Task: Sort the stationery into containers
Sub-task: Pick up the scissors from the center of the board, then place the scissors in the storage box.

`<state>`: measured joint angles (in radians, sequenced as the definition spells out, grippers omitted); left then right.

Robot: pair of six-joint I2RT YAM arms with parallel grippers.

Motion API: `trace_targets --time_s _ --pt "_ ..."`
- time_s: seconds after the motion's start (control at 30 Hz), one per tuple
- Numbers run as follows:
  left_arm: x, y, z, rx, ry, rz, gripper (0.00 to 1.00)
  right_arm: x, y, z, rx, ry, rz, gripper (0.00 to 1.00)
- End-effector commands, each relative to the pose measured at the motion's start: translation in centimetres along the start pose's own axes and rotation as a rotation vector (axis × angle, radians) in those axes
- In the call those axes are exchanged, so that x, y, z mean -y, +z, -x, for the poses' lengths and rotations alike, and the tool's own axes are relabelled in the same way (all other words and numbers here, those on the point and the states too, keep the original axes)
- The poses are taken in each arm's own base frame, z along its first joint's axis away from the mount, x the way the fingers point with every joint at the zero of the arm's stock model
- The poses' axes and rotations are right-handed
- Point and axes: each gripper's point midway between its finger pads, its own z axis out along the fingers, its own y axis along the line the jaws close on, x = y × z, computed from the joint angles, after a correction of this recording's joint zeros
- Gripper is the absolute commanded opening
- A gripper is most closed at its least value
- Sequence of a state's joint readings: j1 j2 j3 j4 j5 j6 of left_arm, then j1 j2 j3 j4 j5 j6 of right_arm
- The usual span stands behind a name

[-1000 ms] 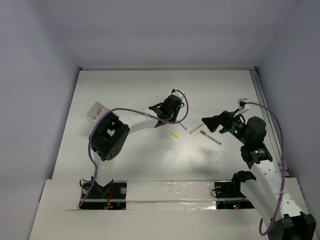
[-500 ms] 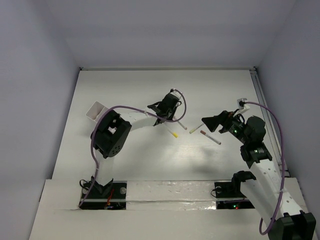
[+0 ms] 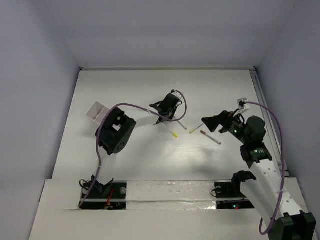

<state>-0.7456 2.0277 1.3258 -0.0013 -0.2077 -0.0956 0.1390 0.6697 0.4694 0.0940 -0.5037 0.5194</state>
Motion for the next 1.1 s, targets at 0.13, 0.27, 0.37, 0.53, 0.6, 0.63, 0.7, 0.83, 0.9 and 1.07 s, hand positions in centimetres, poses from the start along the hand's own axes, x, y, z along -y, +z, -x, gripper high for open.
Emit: trace_targets --time_s 0.13,0.27,0.37,0.53,0.6,0.63,0.7,0.83,0.9,1.07 --pt "0.0 0.9 1.6 0.026 0.011 -0.003 0.18 -0.8 0.0 1.4 0.038 -0.041 0.017 1.0" --pt "-0.2 1.1 1.1 0.015 0.016 0.005 0.08 -0.9 0.0 1.5 0.041 -0.043 0.019 1.0" --pt "-0.4 1.0 0.9 0.014 0.012 0.018 0.02 -0.9 0.0 1.5 0.04 -0.043 0.02 1.0" --pt "-1.3 -0.4 1.0 0.017 0.012 0.048 0.0 -0.9 -0.1 1.5 0.041 -0.044 0.019 1.0" --pt "-2.3 -1.7 1.5 0.046 -0.001 0.087 0.0 -0.9 -0.1 1.5 0.042 -0.046 0.022 1.0" --pt "-2.9 -3.3 2.1 0.074 -0.014 0.103 0.0 -0.9 0.0 1.6 0.042 -0.044 0.022 1.0" --pt "-4.2 -5.1 3.9 0.145 -0.036 0.16 0.0 -0.9 0.0 1.5 0.04 -0.042 0.022 1.0" --pt "-7.0 -10.9 7.9 0.284 -0.101 0.232 0.0 -0.9 0.0 1.5 0.041 -0.044 0.024 1.0" --pt "-9.1 -13.5 9.2 0.349 -0.166 0.258 0.0 -0.9 -0.1 1.5 0.043 -0.043 0.024 1.0" --pt "-13.9 -17.7 8.6 0.447 -0.333 0.302 0.0 -1.3 -0.3 1.7 0.052 -0.05 0.031 1.0"
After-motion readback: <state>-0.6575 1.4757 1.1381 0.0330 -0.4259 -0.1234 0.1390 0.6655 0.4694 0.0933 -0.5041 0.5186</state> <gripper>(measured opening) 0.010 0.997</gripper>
